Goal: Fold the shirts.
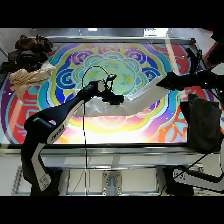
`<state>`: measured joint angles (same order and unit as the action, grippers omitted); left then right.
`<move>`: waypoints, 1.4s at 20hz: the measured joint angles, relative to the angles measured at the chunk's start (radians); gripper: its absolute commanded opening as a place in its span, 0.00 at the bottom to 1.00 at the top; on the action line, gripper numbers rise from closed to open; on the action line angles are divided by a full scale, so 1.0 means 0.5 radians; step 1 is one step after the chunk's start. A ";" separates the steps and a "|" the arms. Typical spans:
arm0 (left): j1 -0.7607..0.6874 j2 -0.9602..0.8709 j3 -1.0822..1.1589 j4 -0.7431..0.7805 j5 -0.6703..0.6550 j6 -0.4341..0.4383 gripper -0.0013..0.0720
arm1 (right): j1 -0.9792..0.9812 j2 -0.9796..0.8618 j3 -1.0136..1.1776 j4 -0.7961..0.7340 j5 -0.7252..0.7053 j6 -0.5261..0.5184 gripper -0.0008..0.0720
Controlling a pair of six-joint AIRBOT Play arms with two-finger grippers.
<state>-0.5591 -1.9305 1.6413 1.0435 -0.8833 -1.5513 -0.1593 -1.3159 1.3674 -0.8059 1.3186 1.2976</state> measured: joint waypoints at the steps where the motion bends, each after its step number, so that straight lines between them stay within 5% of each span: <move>1: 0.014 -0.002 0.035 -0.016 -0.014 0.002 0.04 | 0.051 0.001 0.026 -0.005 -0.008 0.011 0.05; 8: 0.394 0.317 0.554 0.137 -0.304 0.123 0.04 | 0.504 -0.098 0.235 -0.013 -0.249 0.109 0.05; 16: 0.991 0.846 0.709 0.538 -0.505 0.223 0.04 | 1.238 -0.621 0.551 0.087 -0.786 0.219 0.06; 17: 1.048 0.867 0.706 0.571 -0.532 0.224 0.04 | 1.308 -0.676 0.571 0.105 -0.861 0.227 0.15; 18: 1.093 0.883 0.701 0.593 -0.554 0.224 0.04 | 1.376 -0.732 0.586 0.128 -0.961 0.236 0.55; 19: 1.127 0.893 0.694 0.615 -0.568 0.225 0.04 | 1.427 -0.780 0.596 0.153 -1.047 0.242 0.78; 23: 1.192 0.909 0.675 0.649 -0.597 0.232 0.04 | 1.495 -0.900 0.616 0.161 -1.189 0.266 0.77; 28: 1.213 0.912 0.670 0.667 -0.614 0.239 0.04 | 1.149 -0.916 0.600 -0.279 -0.774 0.522 0.79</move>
<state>0.0475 -1.4742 1.9762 1.3769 -1.1904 -1.4319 0.4152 -1.7737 1.6672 -0.9455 0.9314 1.5585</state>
